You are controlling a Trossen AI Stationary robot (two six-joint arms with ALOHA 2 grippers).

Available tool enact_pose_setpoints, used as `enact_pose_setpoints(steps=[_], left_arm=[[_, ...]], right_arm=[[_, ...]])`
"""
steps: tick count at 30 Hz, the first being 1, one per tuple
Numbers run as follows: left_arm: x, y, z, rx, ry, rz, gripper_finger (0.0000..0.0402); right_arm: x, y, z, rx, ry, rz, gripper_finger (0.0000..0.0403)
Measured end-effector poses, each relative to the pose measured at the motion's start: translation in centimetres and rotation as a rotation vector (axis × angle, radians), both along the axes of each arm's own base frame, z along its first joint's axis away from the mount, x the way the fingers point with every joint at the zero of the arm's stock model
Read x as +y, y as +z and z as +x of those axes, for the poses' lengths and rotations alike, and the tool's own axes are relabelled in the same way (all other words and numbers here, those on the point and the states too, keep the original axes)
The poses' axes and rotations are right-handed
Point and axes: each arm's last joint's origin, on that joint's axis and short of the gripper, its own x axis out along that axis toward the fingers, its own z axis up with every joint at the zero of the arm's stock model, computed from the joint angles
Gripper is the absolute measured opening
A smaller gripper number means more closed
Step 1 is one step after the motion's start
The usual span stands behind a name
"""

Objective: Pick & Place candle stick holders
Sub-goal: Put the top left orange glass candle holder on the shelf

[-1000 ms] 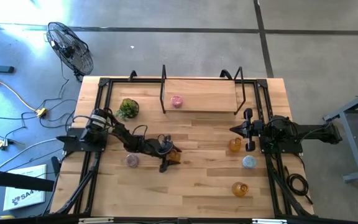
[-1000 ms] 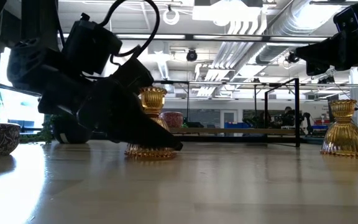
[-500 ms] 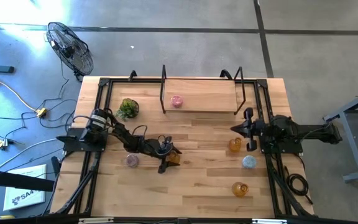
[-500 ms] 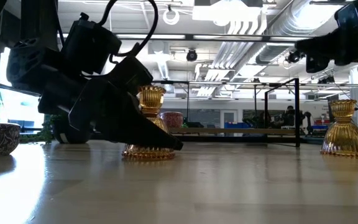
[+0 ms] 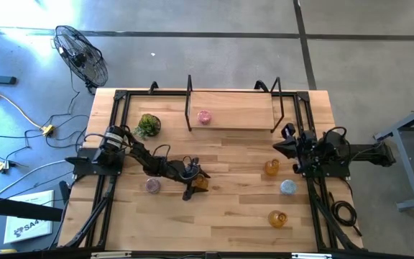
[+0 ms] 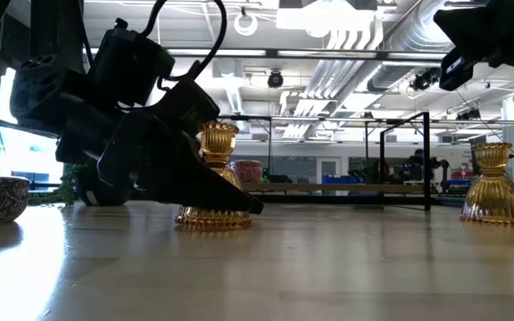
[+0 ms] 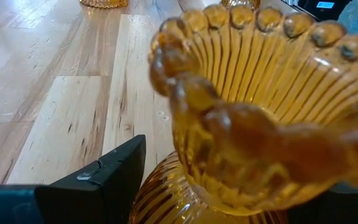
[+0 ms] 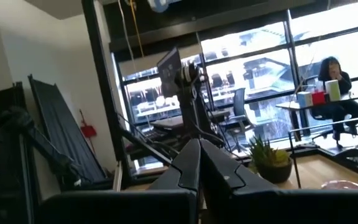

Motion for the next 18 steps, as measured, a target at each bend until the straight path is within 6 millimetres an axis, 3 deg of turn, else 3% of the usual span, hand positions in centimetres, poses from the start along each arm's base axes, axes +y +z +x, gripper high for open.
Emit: enact_pose_setpoints(steps=[8, 18], left_arm=[[0.0, 0.0, 0.0, 0.002, 0.001, 0.001, 0.0268], [0.0, 0.0, 0.0, -0.003, 0.009, 0.005, 0.0268]], right_arm=[[0.0, -0.2, 0.1, 0.025, -0.001, -0.006, 0.0000], [0.5, -2.1, 0.9, 0.248, 0.098, 0.057, 0.0000]])
